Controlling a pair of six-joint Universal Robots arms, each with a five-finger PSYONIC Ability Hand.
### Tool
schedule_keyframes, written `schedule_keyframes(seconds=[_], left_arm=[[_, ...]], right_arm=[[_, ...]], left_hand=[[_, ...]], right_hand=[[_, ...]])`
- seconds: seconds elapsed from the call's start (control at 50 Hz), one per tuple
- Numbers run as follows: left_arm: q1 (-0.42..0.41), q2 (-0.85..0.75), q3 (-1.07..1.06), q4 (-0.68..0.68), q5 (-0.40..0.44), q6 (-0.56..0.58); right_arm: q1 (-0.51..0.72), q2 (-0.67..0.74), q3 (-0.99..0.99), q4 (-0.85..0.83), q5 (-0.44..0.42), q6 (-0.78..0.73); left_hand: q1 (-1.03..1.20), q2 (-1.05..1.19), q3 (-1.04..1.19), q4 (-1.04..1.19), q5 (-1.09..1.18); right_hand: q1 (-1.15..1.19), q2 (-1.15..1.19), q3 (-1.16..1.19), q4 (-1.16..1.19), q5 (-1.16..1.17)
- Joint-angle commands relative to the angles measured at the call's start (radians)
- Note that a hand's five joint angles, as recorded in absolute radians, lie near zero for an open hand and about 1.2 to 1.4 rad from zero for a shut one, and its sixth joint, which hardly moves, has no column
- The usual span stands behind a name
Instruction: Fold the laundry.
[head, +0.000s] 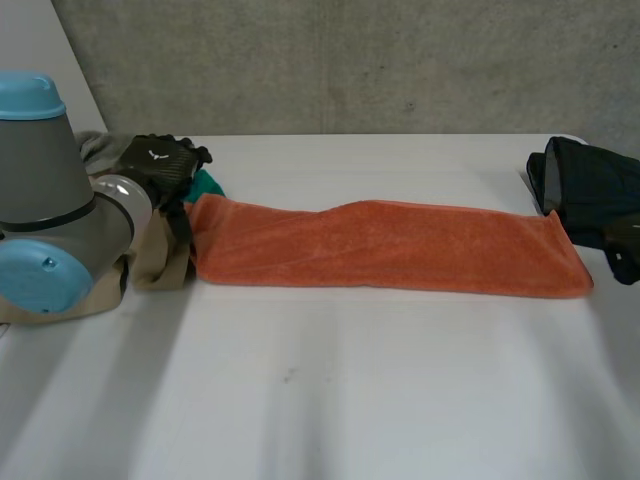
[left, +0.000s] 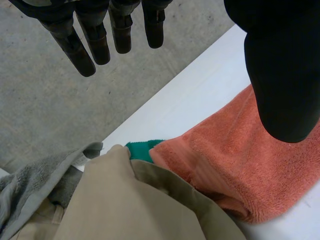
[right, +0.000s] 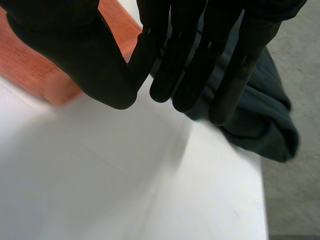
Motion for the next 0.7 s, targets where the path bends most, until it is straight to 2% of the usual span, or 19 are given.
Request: schedule_keyframes(seconds=[0.02,0.04,0.06,0.24,0.36,0.48,0.5,0.56,0.58,0.6,0.7], left_arm=[[0.011,0.009,-0.007,-0.001,0.001,-0.003],[0.009,0.011,-0.007,-0.001,0.000,-0.003],[0.008,0.012,-0.007,-0.001,-0.002,-0.003],[-0.020,0.035,-0.037,0.004,0.000,-0.025],[-0.024,0.042,-0.051,0.027,0.000,-0.026],[-0.026,0.040,-0.054,0.035,0.001,-0.026],[-0.026,0.040,-0.056,0.035,0.001,-0.026],[-0.026,0.038,-0.057,0.039,0.004,-0.026],[-0.026,0.037,-0.061,0.041,0.004,-0.028],[-0.026,0.037,-0.062,0.044,0.003,-0.026],[-0.026,0.034,-0.064,0.055,-0.002,-0.026]], right_arm=[[-0.058,-0.002,-0.021,0.046,-0.036,-0.031],[-0.053,-0.004,-0.021,0.051,-0.043,-0.028],[-0.050,-0.007,-0.019,0.057,-0.052,-0.023],[0.002,-0.073,0.005,0.106,-0.186,0.187],[0.042,-0.016,0.001,0.102,-0.172,0.193],[0.056,0.033,-0.025,0.096,-0.132,0.137],[0.056,0.039,-0.028,0.093,-0.128,0.130],[0.054,0.060,-0.045,0.065,-0.111,0.121],[0.054,0.067,-0.048,0.059,-0.108,0.117],[0.051,0.074,-0.054,0.047,-0.099,0.115],[0.018,0.057,-0.036,0.019,-0.074,0.126]], left_hand=[[-0.020,-0.032,-0.036,-0.024,-0.047],[-0.020,-0.032,-0.036,-0.024,-0.047],[-0.020,-0.032,-0.036,-0.024,-0.047],[-0.020,-0.032,-0.036,-0.024,-0.047],[-0.020,-0.032,-0.036,-0.024,-0.047],[-0.020,-0.032,-0.036,-0.024,-0.047],[-0.020,-0.032,-0.036,-0.024,-0.047],[-0.020,-0.032,-0.036,-0.024,-0.047],[-0.020,-0.032,-0.036,-0.024,-0.047],[-0.020,-0.032,-0.036,-0.024,-0.047],[-0.020,-0.032,-0.036,-0.024,-0.047]], right_hand=[[-0.609,-0.635,-0.648,-0.660,-0.655],[-0.800,-0.826,-0.839,-0.850,-0.846],[-0.851,-0.877,-0.890,-0.902,-0.897],[-0.758,-0.784,-0.797,-0.809,-0.804],[-0.687,-0.714,-0.726,-0.738,-0.733],[-0.658,-0.684,-0.697,-0.709,-0.704],[-0.632,-0.658,-0.671,-0.682,-0.678],[-0.354,-0.380,-0.393,-0.404,-0.400],[-0.181,-0.207,-0.220,-0.232,-0.227],[0.251,0.225,0.212,0.201,0.205],[0.255,0.229,0.216,0.205,0.210]])
